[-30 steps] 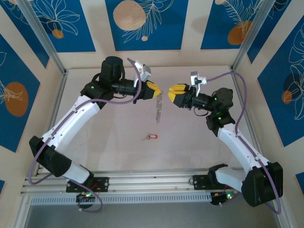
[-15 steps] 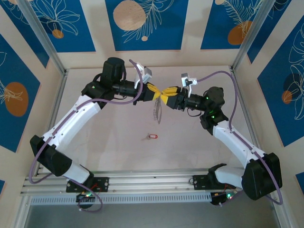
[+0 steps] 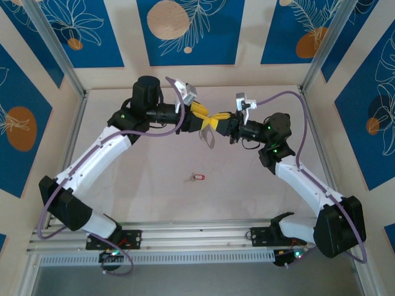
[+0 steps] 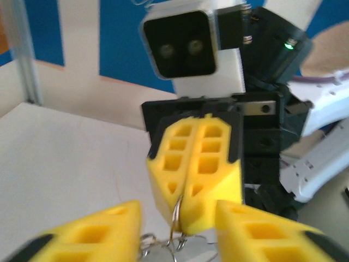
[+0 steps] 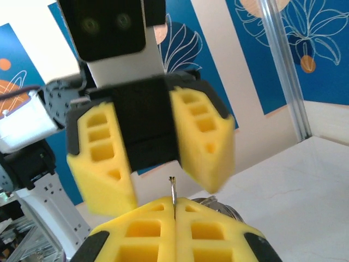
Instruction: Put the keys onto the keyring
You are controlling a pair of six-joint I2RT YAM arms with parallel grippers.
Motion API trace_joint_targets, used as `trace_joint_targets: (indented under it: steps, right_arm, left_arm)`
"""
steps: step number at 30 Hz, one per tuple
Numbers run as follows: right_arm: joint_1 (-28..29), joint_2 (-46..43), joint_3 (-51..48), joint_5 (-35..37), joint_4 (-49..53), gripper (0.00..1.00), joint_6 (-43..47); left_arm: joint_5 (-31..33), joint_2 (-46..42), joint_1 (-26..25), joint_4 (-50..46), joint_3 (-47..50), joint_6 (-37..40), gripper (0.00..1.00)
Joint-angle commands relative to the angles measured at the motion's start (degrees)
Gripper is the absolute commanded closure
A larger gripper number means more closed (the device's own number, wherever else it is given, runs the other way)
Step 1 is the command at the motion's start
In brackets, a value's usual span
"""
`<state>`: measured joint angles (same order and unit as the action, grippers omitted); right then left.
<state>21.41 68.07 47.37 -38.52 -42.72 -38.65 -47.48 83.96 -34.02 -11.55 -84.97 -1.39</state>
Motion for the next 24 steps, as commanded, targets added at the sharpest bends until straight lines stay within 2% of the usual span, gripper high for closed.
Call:
trace_joint_targets:
  steps: [1,4,7,17,24]
  right_arm:
    - [-0.22,-0.6,-1.62,4.34,-4.94,1.0,-1.65]
    - [-0.22,-1.06,-3.52,6.7,-8.52,1.0,-3.53]
    - [-0.08,-1.67,-5.19,9.07,-11.65,1.0,-5.21]
    - [1.66,-2.4,-8.23,15.84,-18.33,1.0,-8.59]
    - [2.6,-1.85,-8.29,17.08,-19.26,1.0,-9.33]
  left_arm:
    - [9.85,-4.76,0.16,21.43,8.43,-15.24,0.44]
    - [16.1,-8.54,0.34,34.89,17.3,-23.47,0.38]
    - [19.33,-10.77,0.36,39.89,21.88,-26.69,0.36]
    - [16.34,-8.32,0.37,56.63,28.43,-38.25,0.4]
    - [13.57,-5.9,0.34,60.77,28.48,-40.71,0.39]
